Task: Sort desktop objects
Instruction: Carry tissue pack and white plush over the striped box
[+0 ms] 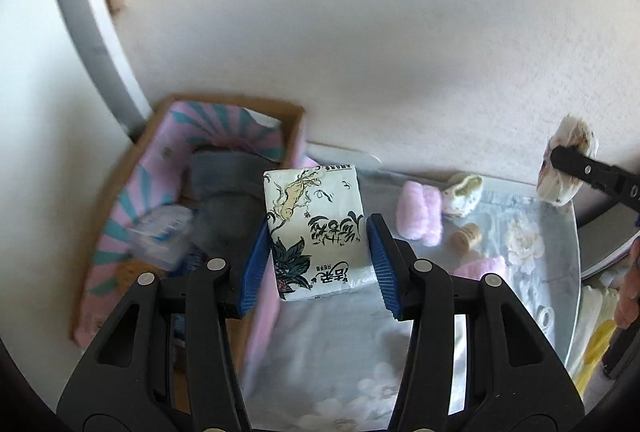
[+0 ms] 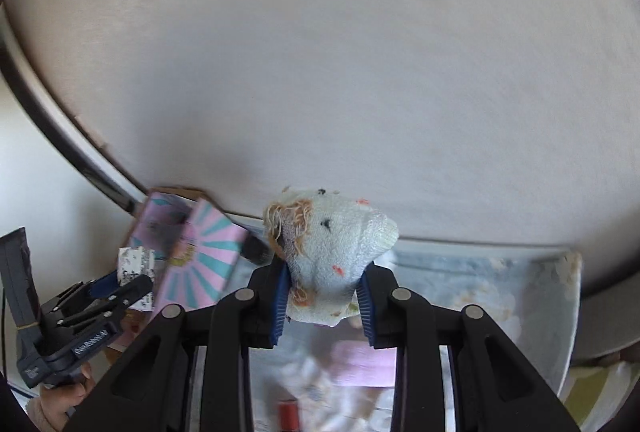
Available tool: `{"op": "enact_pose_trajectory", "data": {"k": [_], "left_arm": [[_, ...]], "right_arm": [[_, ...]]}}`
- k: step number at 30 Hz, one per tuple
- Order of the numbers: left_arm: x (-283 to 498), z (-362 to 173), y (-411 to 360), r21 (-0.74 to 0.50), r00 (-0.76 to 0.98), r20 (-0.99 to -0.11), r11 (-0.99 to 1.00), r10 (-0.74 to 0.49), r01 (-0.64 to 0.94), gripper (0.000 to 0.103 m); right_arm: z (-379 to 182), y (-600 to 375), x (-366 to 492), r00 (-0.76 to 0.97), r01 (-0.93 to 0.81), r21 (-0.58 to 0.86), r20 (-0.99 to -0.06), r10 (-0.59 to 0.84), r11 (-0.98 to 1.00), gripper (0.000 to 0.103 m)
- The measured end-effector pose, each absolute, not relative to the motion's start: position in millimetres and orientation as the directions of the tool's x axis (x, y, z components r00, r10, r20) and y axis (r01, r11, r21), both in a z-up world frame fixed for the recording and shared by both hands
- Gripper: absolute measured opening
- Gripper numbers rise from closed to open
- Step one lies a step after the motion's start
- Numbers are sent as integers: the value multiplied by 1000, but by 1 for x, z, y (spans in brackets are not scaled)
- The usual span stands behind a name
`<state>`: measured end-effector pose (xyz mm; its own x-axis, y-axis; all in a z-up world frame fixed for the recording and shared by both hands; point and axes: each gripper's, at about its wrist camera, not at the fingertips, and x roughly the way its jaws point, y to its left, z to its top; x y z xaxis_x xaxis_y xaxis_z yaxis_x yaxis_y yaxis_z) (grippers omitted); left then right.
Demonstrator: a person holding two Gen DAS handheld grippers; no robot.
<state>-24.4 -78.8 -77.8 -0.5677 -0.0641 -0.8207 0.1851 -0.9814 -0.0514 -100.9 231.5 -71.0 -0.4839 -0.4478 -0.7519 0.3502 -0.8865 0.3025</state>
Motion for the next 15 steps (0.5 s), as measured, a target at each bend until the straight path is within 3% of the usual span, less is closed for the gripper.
{"op": "enact_pose_trajectory", "data": {"k": [8, 15], "left_arm": [[-16, -55, -122, -52, -602, -795, -980, -76, 193, 45], [-7, -51, -172, -98, -595, -803, -976, -38, 195, 45]], "right_arm": [[-35, 164, -91, -475, 460, 278, -725, -498, -843, 28], [-37, 107, -84, -418, 558, 242, -745, -521, -794, 28]]}}
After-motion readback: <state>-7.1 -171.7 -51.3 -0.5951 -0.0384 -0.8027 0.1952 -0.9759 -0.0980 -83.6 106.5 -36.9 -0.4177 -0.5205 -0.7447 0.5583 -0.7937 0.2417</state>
